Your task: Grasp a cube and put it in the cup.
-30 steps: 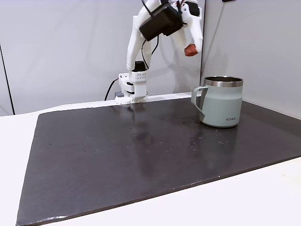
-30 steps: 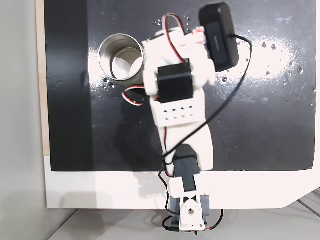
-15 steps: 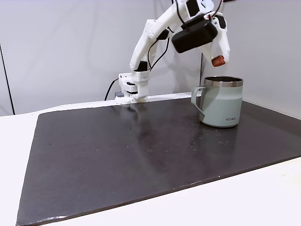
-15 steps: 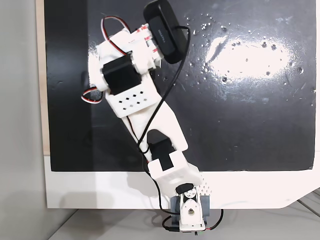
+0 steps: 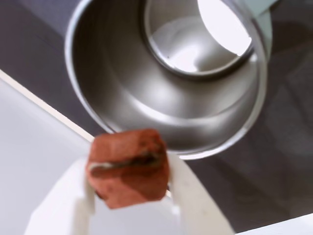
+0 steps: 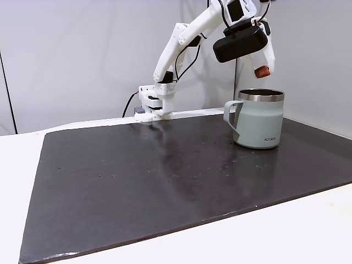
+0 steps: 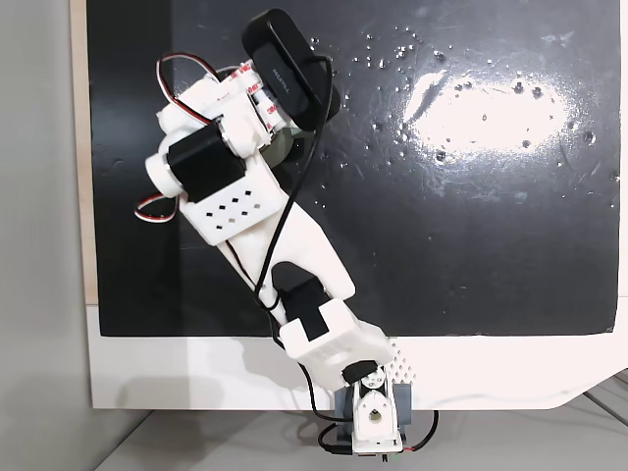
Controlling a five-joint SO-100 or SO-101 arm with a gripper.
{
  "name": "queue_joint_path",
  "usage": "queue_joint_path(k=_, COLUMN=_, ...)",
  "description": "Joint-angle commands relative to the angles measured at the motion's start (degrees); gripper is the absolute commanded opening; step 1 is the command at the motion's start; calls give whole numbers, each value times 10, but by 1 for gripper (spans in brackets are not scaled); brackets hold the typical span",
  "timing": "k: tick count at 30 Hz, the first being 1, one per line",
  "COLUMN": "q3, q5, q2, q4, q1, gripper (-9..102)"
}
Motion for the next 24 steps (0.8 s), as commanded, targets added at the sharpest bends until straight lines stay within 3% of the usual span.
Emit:
queue_joint_path(k=1, q3=5, q5=-4, q2=23, q4=4, q1=6, gripper=18)
queue_joint_path(k=4, q3=27, q5=-3, q2=36, q4=4, q1=10, gripper=22)
queue_joint_path(k=24, q3=44, q5=-9, q2=55, q4=4, q1=11, gripper=20)
